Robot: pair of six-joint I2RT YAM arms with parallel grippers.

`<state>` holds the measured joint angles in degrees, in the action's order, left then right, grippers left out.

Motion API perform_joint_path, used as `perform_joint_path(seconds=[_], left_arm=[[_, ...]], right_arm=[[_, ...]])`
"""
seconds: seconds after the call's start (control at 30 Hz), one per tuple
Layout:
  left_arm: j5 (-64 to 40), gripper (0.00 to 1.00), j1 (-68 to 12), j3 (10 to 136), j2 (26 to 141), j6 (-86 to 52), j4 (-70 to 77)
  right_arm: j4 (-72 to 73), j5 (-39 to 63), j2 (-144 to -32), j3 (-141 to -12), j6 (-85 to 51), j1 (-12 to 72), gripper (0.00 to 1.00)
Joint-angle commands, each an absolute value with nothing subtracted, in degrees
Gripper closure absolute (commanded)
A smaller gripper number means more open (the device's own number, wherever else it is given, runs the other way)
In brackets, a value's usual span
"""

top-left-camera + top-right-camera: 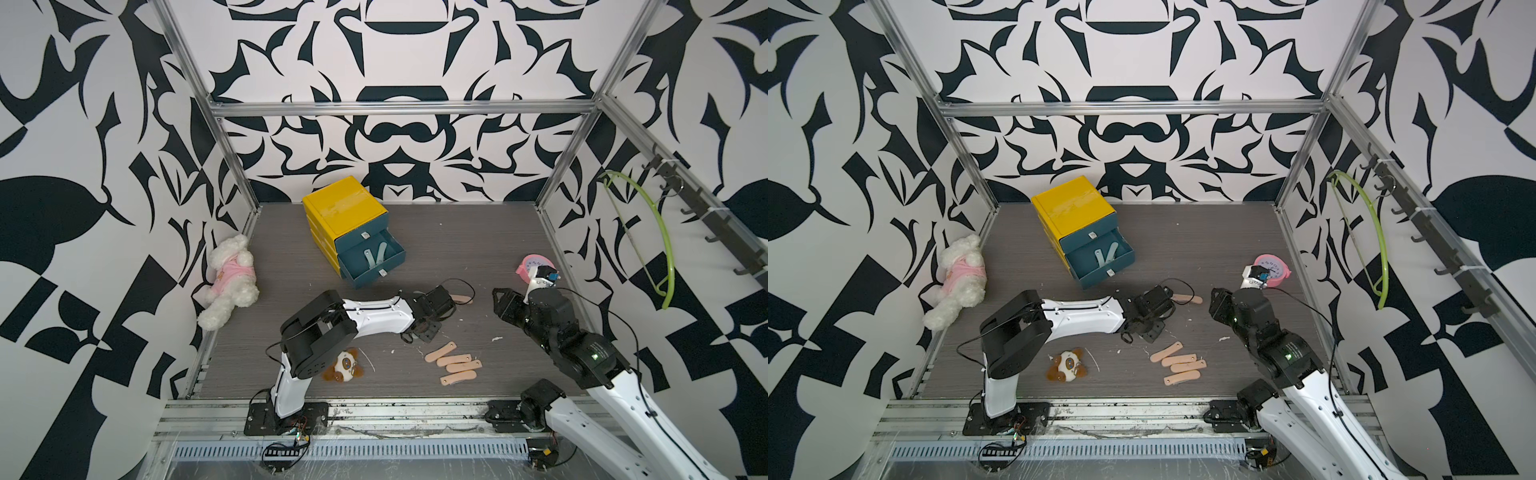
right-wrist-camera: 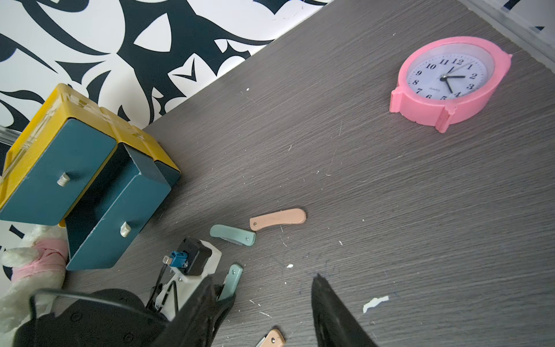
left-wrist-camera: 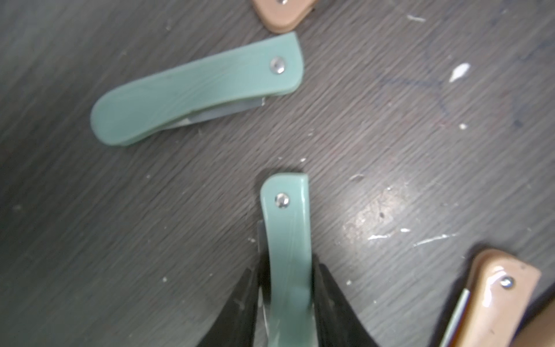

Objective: Place the fruit knives into the drawer by color
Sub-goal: Pick up the fruit knife from the center of the board, then place the fruit knife in the drawer.

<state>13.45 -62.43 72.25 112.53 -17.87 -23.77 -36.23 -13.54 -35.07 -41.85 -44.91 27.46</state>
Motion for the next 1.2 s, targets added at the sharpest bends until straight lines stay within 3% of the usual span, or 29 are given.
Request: perform_joint_path(seconds=[0.0,0.23,0.83,1.17], left_arm=[[12.95,0.7,-62.31,68.01,117.28,-17.64,-30.01],[15.64,0.73,-61.1,69.47,113.47,-18.11,-30.2],[27.43,0.73,-56.26,78.37,89.33,-13.13,-38.54],[38.18,0.74,-46.14,85.74,96.08,-4.78,-39.63]], right_arm=[[-35.16,-14.43,-35.08,-43.82,-44.91,27.36,0.46],[-35.41,-14.61,-34.9,-43.77,-45.35,27.34,0.46],[-34.85,-13.99,-35.19,-43.71,-45.96,27.35,0.46],[-34.45,-13.0,-35.25,-43.02,-46.65,27.35,0.46]])
